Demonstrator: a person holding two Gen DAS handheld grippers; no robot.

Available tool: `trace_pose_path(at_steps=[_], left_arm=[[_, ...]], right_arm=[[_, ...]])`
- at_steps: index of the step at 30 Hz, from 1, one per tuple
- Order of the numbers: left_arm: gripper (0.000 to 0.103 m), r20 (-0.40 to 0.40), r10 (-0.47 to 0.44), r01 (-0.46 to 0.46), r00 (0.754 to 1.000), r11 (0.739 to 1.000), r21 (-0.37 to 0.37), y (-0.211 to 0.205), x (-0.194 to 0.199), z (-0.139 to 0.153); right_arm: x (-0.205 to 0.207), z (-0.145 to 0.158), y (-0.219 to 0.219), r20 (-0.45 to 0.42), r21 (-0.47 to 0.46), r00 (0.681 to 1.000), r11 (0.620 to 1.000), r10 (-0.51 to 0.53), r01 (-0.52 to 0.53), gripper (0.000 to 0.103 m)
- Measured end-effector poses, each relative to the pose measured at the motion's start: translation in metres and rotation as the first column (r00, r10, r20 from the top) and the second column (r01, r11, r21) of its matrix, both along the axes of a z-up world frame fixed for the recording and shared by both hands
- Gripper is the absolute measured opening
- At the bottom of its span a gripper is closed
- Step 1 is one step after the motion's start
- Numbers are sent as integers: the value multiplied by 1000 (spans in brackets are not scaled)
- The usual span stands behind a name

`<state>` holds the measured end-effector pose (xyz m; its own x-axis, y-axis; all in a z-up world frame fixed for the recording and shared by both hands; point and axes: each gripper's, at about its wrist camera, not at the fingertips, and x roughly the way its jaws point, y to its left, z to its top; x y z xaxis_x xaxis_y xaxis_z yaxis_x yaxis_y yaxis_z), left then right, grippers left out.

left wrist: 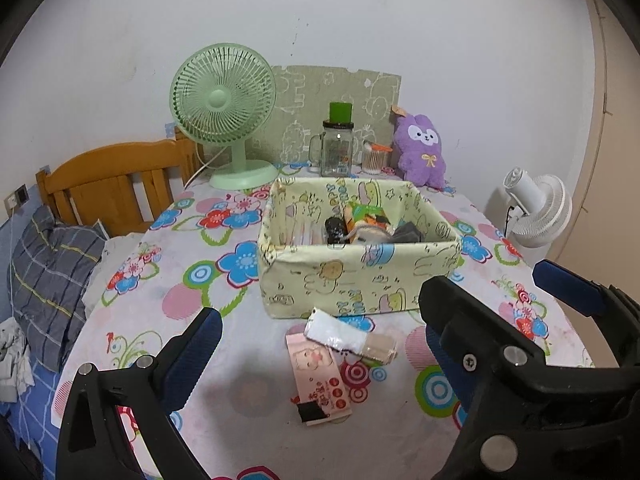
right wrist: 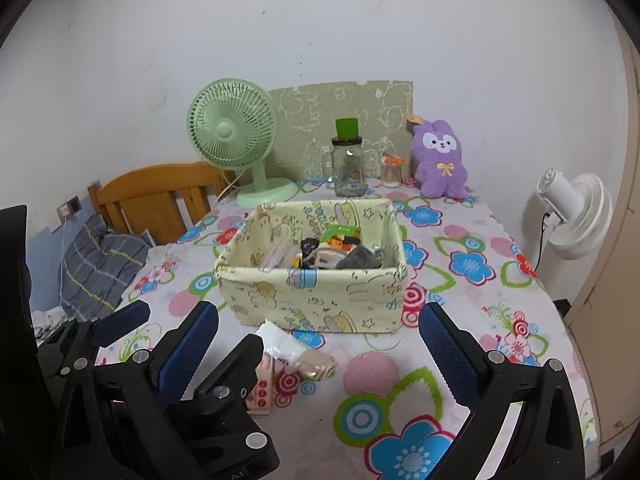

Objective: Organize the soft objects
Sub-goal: 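Withdraw both tools toward the white cloth roll and pink packet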

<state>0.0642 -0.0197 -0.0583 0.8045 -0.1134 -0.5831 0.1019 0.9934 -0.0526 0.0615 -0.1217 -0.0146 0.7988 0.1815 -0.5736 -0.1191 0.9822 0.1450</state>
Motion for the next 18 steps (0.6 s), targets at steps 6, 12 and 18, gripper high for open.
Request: trace_pose_path(at_steps=[6,12,18], left_arm=[[103,-25,8,-8,1000,1000,6,3,5,-19],[101,-83,-7,6,997,1000,-8,7,14,-44],[100,-137,-10,8,990,1000,-18,7,24,-63]], right_arm=[[3,-18,3,-21,3,1000,1000,0,1,98],[13,-42,6,-69,-16,998,1000,-6,5,95],[26,-62,10,-120,-27,993,1000,5,-8,94]])
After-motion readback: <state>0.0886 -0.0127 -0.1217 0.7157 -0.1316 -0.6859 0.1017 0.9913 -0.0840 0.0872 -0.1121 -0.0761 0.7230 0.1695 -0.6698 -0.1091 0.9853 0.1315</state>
